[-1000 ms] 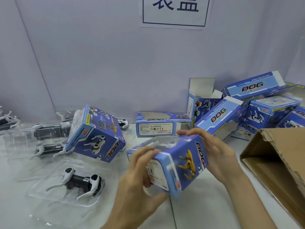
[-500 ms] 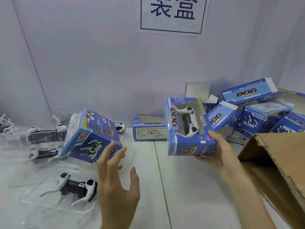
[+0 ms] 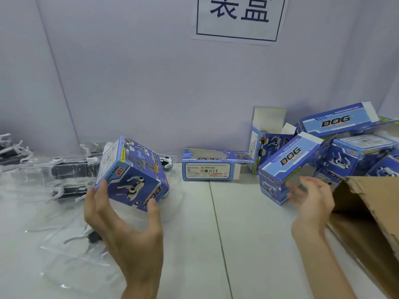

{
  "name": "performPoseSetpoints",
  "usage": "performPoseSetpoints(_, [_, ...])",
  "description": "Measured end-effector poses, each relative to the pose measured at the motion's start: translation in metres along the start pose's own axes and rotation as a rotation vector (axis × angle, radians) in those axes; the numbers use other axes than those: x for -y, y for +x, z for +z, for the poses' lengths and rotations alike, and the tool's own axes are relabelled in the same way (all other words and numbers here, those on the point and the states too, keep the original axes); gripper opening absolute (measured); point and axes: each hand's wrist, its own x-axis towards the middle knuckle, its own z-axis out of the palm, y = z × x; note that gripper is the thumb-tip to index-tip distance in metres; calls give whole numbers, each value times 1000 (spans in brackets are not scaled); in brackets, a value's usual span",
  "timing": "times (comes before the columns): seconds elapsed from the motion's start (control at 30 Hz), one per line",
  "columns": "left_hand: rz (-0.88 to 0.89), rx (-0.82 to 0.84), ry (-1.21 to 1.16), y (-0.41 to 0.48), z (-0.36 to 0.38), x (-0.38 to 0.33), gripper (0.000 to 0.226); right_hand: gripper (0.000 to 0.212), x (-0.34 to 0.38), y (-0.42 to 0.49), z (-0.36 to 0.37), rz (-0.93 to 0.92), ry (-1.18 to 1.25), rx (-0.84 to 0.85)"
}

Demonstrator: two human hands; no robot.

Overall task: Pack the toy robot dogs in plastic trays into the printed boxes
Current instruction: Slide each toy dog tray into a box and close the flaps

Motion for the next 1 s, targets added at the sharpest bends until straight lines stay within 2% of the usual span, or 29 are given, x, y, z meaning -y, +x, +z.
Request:
performPoseSetpoints(0.17, [-29, 22, -73, 3, -2, -20, 95, 20, -24, -38, 24, -17, -273, 397])
performPoseSetpoints(0.27, [-125, 69, -53, 8, -3, -19, 97, 34, -41, -66, 35, -39, -405, 592])
performPoseSetpoints(0.3, [-158, 87, -75, 10, -3, -18, 93, 43, -46, -75, 36, -67, -456, 669])
performPoseSetpoints(0.37, [-192, 103, -121, 12, -3, -16, 70, 61, -56, -91, 37, -142, -547, 828])
performPoseSetpoints(0.43, [-147, 93, -120, 9, -5, -19, 45, 82, -64, -103, 36, -249, -641, 943])
performPoseSetpoints(0.47, [-117, 88, -116, 7, -5, -21, 40, 91, -67, -108, 37, -303, -676, 975])
performPoseSetpoints(0.57, [-93, 69, -214, 3, -7, -29, 44, 106, -69, -115, 39, -408, -697, 1003])
performPoseSetpoints(0.63, [-103, 67, -264, 4, -8, -31, 54, 111, -67, -115, 40, -418, -675, 999])
performPoseSetpoints(0.7, [-93, 110, -260, 6, -8, -29, 70, 116, -65, -114, 40, -410, -674, 979])
performPoseSetpoints(0.77, [-63, 206, -268, 7, -7, -28, 77, 120, -64, -112, 40, -396, -678, 942])
performPoseSetpoints(0.9, [-46, 399, -337, -1, -2, -31, 74, 129, -63, -106, 45, -295, -610, 845])
performPoseSetpoints(1.0, [-175, 452, -384, -8, 1, -35, 68, 137, -63, -99, 71, -188, -552, 756])
